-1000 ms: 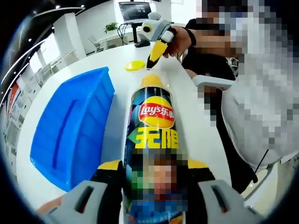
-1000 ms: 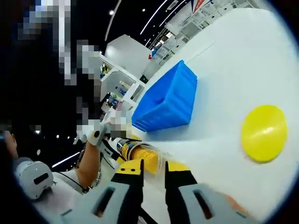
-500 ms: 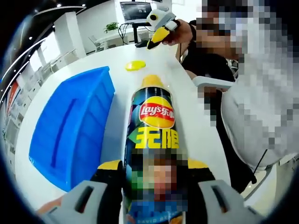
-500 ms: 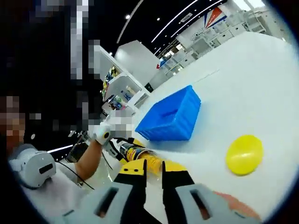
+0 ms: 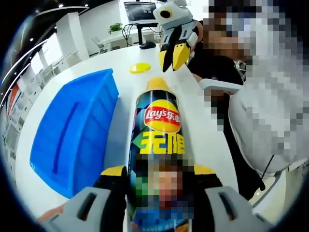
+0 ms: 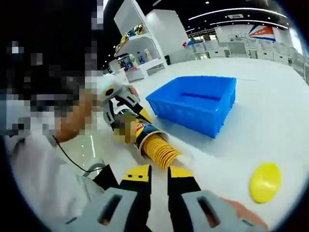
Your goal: Open the lid of the chip container on the table, take out the chips, place them into the box in front of the container, and close the lid
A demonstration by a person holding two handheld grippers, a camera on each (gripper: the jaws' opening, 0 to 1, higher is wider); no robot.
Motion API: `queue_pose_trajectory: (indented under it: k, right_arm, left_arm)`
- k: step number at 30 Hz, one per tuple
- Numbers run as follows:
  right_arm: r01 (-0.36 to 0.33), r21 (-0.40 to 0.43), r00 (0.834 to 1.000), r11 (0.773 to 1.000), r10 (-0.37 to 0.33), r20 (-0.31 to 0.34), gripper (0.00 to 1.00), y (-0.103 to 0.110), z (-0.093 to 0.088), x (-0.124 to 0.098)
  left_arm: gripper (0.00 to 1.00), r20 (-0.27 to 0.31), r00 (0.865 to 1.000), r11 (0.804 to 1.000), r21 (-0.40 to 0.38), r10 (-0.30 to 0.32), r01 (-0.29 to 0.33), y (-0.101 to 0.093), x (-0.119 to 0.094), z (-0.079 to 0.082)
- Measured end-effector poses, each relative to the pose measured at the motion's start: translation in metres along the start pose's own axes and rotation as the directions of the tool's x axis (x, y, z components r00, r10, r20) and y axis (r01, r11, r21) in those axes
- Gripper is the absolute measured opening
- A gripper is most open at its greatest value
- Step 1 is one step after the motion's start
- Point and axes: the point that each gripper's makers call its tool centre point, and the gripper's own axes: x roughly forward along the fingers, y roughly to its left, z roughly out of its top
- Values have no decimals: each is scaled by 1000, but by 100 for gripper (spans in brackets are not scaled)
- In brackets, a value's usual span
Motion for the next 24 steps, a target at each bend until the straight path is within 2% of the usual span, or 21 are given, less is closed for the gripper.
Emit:
queue_pose_trajectory:
  k: [3, 7, 12, 17, 24]
  right_arm:
    - [28, -66, 998, 997, -31, -47, 12, -2, -2, 5]
    - [34, -106, 995, 994, -43, -85, 12, -1, -5, 11]
    - [9, -107, 998, 994, -16, -62, 11, 0, -2, 14]
    - [1, -132, 998, 991, -8, -55, 5, 0, -2, 14]
    - [-37, -105, 999, 994, 34, -35, 5, 4, -2, 15]
  left_arm:
    - [52, -2, 1000, 1000, 1, -1, 2, 0, 0, 0]
    - [52, 0, 1000, 1000, 0, -3, 3, 1, 1, -1]
    - [52, 7, 1000, 1000, -4, -6, 6, 2, 1, -1]
    - [53, 8, 1000, 1000, -6, -10, 10, 2, 1, -2]
    - [53, 16, 1000, 1000, -12, -16, 16, 3, 2, -3]
